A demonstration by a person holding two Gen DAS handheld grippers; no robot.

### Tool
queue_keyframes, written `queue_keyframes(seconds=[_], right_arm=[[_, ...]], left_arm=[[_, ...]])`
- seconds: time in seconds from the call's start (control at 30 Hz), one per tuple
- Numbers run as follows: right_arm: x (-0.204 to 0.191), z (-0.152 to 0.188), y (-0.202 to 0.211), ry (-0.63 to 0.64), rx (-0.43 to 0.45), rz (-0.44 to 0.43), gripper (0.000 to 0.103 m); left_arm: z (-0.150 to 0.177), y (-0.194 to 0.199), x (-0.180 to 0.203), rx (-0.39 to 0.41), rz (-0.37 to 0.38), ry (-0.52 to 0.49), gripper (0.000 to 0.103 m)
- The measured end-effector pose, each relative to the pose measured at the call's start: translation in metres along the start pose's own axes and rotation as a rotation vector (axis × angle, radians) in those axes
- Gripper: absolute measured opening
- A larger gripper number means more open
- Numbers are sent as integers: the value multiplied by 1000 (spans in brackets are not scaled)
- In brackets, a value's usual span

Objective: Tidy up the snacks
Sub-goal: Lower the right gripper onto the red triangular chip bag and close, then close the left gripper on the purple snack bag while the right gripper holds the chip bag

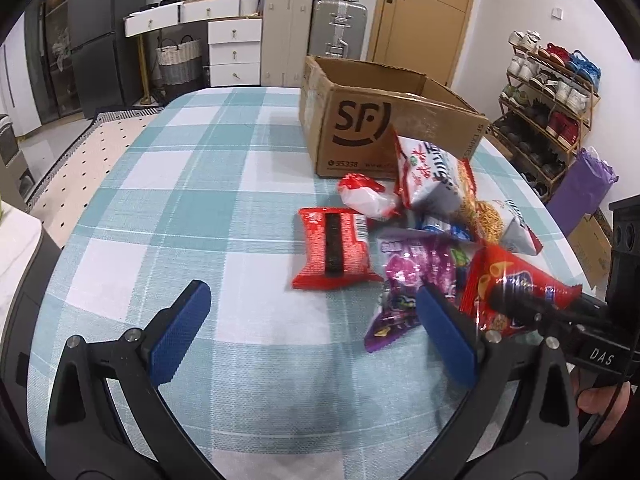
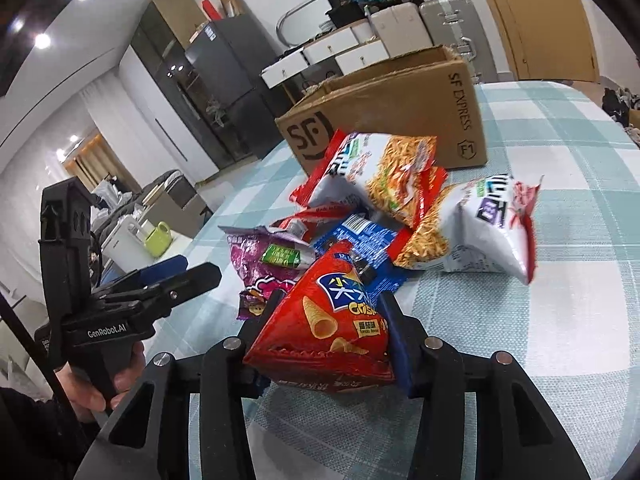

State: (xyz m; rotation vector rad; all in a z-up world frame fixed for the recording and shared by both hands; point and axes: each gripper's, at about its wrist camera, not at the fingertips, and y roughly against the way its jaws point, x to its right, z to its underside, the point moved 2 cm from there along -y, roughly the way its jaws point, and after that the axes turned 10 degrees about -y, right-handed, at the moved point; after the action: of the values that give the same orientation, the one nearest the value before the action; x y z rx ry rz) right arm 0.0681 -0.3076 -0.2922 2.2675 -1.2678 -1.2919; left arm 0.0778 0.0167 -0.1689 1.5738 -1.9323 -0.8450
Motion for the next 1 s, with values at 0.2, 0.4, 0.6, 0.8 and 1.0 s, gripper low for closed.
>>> queue_keyframes(seconds=[0.2, 0.4, 0.6, 0.8, 1.0], right_arm=[[5, 2, 16, -19, 84, 46, 47], [3, 4, 23, -9, 107, 45, 47], [5, 4, 26, -18, 123, 40, 47], [3, 4, 32, -15, 152, 27, 47], [6, 5, 37, -43, 154, 0, 47]], left_arm=[[-3, -11, 18, -41, 44, -26, 102], [-9, -23, 36, -69, 64, -47, 102], [-18, -35, 43, -86, 77, -34, 102], [-22, -48, 48, -94, 83, -33, 98], [-25, -49, 53, -100, 139, -58, 54]])
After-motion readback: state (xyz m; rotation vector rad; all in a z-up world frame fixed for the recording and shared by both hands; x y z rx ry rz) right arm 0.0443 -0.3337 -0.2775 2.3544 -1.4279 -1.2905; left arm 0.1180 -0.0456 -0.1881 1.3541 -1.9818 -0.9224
